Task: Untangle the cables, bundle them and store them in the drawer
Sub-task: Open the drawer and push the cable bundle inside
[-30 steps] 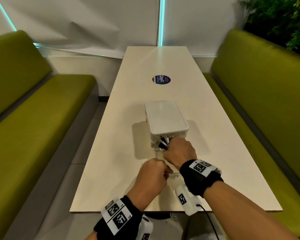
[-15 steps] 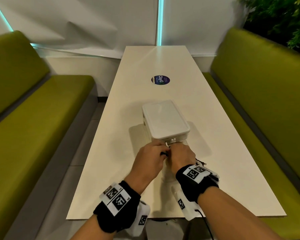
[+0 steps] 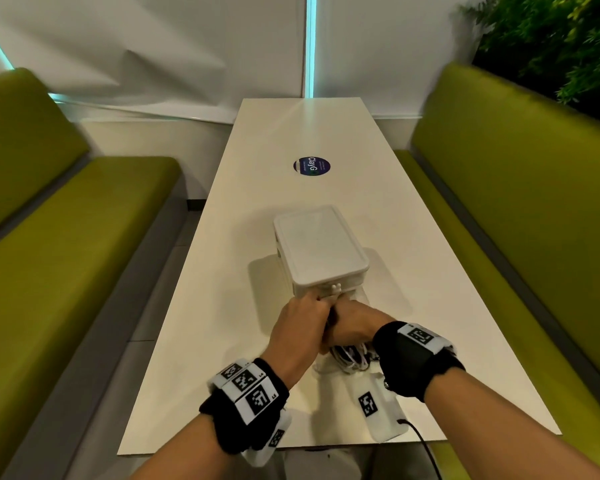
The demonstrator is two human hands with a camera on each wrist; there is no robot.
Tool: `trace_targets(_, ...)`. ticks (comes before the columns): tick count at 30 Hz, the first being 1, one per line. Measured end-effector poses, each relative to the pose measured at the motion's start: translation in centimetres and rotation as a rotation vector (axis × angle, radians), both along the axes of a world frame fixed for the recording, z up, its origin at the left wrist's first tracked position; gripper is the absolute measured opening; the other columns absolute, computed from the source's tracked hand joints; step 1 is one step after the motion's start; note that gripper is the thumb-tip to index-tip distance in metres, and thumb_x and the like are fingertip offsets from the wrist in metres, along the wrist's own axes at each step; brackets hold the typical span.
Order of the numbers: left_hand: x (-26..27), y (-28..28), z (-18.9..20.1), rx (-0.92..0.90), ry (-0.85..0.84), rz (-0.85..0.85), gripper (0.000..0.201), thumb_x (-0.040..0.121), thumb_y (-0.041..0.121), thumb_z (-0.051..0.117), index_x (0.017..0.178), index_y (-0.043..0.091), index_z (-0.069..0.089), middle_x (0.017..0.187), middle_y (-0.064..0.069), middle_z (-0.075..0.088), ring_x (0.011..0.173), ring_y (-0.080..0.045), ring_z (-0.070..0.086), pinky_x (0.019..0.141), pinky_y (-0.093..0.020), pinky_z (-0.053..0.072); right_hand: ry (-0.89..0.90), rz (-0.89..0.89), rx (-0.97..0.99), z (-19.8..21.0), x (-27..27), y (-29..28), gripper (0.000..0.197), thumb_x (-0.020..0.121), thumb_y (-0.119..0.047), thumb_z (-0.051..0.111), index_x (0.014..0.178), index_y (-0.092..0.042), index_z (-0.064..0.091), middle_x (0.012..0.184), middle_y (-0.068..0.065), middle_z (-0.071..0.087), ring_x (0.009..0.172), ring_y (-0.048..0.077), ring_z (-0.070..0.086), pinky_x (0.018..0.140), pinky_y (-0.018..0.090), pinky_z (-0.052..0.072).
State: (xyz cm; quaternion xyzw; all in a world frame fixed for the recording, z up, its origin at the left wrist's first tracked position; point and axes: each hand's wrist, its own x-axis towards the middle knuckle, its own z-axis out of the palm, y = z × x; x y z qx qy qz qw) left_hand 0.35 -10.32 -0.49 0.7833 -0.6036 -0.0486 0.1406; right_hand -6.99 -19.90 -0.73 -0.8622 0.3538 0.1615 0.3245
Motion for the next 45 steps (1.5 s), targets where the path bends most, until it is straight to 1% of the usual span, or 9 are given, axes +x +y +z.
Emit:
trace_targets(5,-0.1,0.0,-0.8,0.045,-0.047,-0.018,0.031,0.087,0.006,0.059,0.117,0.014,0.062,0.113,-0.009,0.061,0.095,-0.027,0.062,0.078,-0.034,0.049,0.091,0.084,-0.170,0.2,-0.7,0.2,0.025,0.071,-0.035,0.072,0.087,-0.020,0.059,0.082,-0.002,0.063,0.077,0.019,0.062,0.063,0.027,0.047)
trace_targets(9,-0.3,-0.1,-1.3,0.045,-0.082,-0.041,0.026,0.086,0.000,0.055,0.109,0.009,0.063,0.105,-0.011,0.063,0.091,-0.027,0.061,0.073,-0.034,0.050,0.076,0.041,-0.264,-0.3,-0.7,0.6,0.047,0.077,-0.045,0.066,0.109,-0.014,0.052,0.090,0.000,0.060,0.079,0.019,0.055,0.069,0.030,0.045)
trace_targets(17,-1.6,2.2,-2.7,-0.002,-0.113,-0.051,0.078,0.053,-0.003,0.078,0.127,-0.003,0.057,0.121,-0.020,0.064,0.097,-0.030,0.067,0.072,-0.032,0.059,-0.127,-0.120,-0.123,-0.6,-1.4,-0.1,0.029,0.085,-0.027,0.059,0.107,-0.009,0.053,0.100,0.009,0.062,0.086,0.024,0.056,0.072,0.031,0.045)
trace_targets(27,-2.2,3.7,-1.3,0.035,0.156,-0.127,0.085,0.085,0.004,0.053,0.154,0.012,0.004,0.163,-0.004,0.003,0.139,-0.026,0.034,0.100,-0.034,0.041,-0.333,-0.467,-0.034,-1.7,-1.3,1.1,0.028,0.097,-0.031,0.049,0.102,-0.004,0.044,0.108,0.015,0.059,0.104,0.033,0.058,0.084,0.035,0.046)
trace_targets(31,-2.1,3.1,-0.5,0.012,0.167,-0.098,0.075,0.090,0.030,0.053,0.153,0.017,0.016,0.159,0.000,0.022,0.128,-0.022,0.047,0.094,-0.036,0.039,-0.324,-0.536,0.047,-1.7,-0.6,0.8,0.034,0.098,-0.027,0.050,0.113,0.002,0.042,0.116,0.020,0.058,0.104,0.032,0.057,0.081,0.036,0.045)
trace_targets(35,-1.8,2.0,-0.6,-0.042,0.167,-0.028,0.063,0.083,0.035,0.065,0.139,0.022,0.038,0.138,0.005,0.051,0.111,-0.022,0.058,0.080,-0.034,0.039,-0.359,-0.687,0.275,-1.4,0.1,0.5,0.024,0.096,-0.018,0.055,0.101,-0.001,0.040,0.112,0.018,0.055,0.110,0.034,0.058,0.093,0.048,0.051)
trace_targets(37,-1.5,1.7,-0.6,-0.036,0.172,-0.010,0.062,0.079,0.033,0.067,0.135,0.023,0.043,0.131,0.005,0.056,0.110,-0.022,0.058,0.079,-0.033,0.036,-0.344,-0.666,0.321,-1.6,0.1,0.2,0.044,0.088,-0.017,0.062,0.117,0.004,0.037,0.117,0.017,0.054,0.111,0.032,0.058,0.094,0.048,0.052)
trace_targets(39,-1.4,1.5,-0.4,-0.028,0.182,0.007,0.057,0.076,0.029,0.068,0.129,0.022,0.047,0.124,0.004,0.060,0.107,-0.023,0.059,0.078,-0.032,0.036,-0.327,-0.632,0.381,-1.9,-0.2,-0.4,0.061,0.075,-0.018,0.065,0.126,0.004,0.039,0.117,0.019,0.059,0.105,0.030,0.063,0.089,0.046,0.056)
trace_targets(45,-1.9,1.3,-0.6,0.034,0.120,0.089,0.042,0.079,0.035,0.063,0.116,0.020,0.049,0.105,-0.004,0.066,0.093,-0.033,0.062,0.076,-0.037,0.046,-0.247,-0.365,0.601,-0.7,-1.7,-1.7,0.035,0.078,-0.008,0.057,0.112,0.000,0.064,0.101,0.024,0.070,0.086,0.033,0.069,0.064,0.034,0.056)
